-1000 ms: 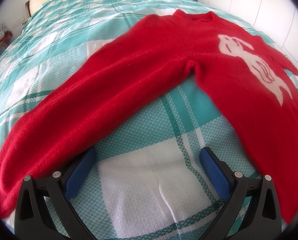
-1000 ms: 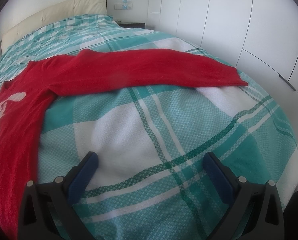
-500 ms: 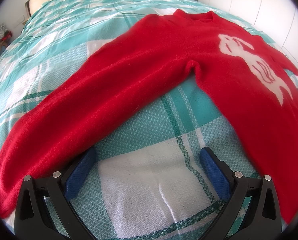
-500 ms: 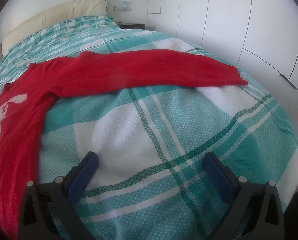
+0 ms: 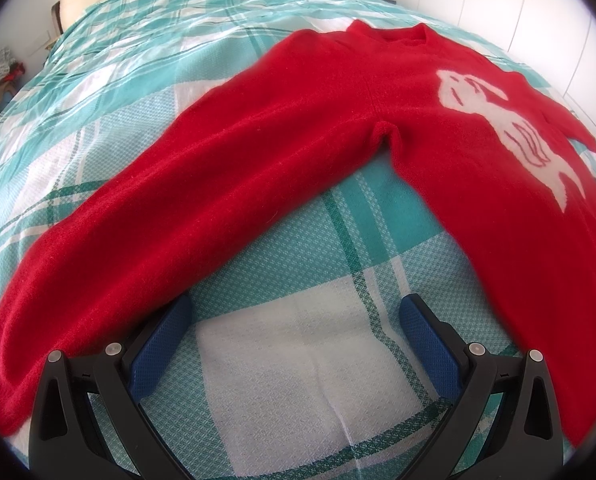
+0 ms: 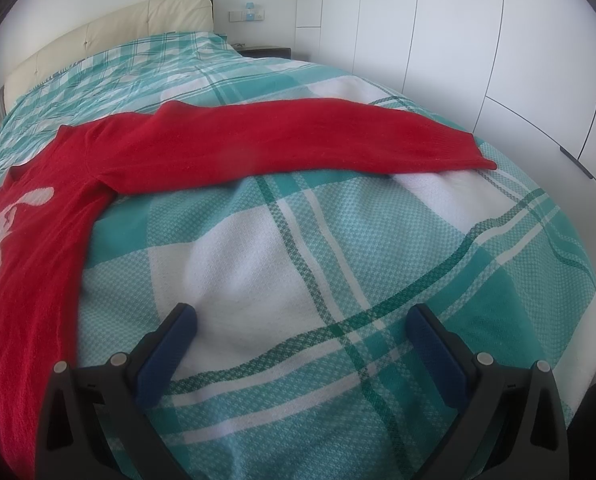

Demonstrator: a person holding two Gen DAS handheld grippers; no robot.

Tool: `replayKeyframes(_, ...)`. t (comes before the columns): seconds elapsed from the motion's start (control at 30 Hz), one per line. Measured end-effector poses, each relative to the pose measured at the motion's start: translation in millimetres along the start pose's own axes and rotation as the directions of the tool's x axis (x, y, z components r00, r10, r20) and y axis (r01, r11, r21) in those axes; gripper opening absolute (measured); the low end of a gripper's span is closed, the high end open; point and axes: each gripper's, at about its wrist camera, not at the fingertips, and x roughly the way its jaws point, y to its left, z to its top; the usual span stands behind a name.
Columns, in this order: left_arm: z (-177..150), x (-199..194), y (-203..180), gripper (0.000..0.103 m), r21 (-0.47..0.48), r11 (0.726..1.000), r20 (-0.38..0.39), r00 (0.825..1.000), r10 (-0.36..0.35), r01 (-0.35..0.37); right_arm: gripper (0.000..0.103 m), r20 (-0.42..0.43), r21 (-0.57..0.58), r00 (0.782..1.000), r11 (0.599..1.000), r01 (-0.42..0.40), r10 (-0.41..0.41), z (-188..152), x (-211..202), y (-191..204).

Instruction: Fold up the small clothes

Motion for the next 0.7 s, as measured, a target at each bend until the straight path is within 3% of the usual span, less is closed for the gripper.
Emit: replayKeyframes(0.7, 2.1, 0.4, -0.4, 0.103, 0.003, 1.0, -0.004, 1.0, 0.004, -0.003, 0.103, -0.008, 0.015, 1.0, 0.999, -0.03, 0.03, 0.4, 2.3, -3.4)
